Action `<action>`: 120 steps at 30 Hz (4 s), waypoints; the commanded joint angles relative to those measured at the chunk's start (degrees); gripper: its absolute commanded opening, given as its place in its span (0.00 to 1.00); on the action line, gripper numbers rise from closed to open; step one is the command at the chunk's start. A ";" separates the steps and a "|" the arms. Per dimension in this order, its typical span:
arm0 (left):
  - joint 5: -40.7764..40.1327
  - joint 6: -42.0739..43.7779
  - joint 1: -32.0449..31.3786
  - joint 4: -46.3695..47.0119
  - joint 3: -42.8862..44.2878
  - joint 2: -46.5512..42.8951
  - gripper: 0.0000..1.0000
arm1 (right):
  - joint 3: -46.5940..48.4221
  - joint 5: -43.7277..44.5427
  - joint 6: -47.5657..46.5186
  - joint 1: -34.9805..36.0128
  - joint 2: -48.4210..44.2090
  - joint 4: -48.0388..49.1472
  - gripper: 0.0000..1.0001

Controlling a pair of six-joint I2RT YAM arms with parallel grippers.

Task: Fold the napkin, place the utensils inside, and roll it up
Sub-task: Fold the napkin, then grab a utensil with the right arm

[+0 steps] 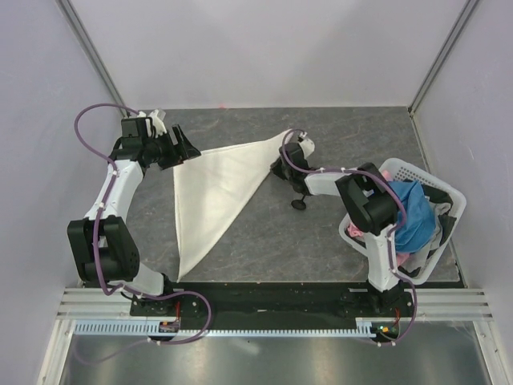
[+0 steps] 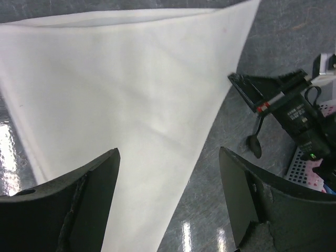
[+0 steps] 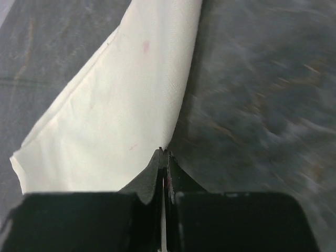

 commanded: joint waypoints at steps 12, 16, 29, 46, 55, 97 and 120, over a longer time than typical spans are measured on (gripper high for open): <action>-3.57 -4.33 -10.84 5.27 -4.62 -1.79 0.83 | -8.88 -2.49 -9.91 -7.13 -17.67 -3.96 0.67; -4.53 -9.43 -11.10 10.98 -10.85 -3.02 0.83 | -5.01 -9.95 -10.09 -12.83 -11.80 -3.00 0.72; -5.50 -21.75 -11.10 27.78 -29.05 -2.15 0.83 | 9.94 -25.71 -9.21 -18.30 4.31 2.63 0.74; -11.13 -23.42 -10.93 27.60 -37.31 -6.19 0.84 | 11.09 -17.55 -8.33 -19.09 7.04 -4.93 0.44; -13.15 -25.61 -10.58 28.66 -41.63 -8.65 0.85 | 12.49 -15.96 -8.77 -19.62 8.61 -7.65 0.18; -9.02 1.81 -10.40 1.41 -4.01 -9.00 0.89 | -1.31 -7.87 -14.40 -14.26 -20.74 -49.84 0.54; -1.37 -1.01 -11.02 2.99 -4.72 -9.26 0.88 | 3.70 -1.28 -6.66 -6.08 -8.79 -52.65 0.30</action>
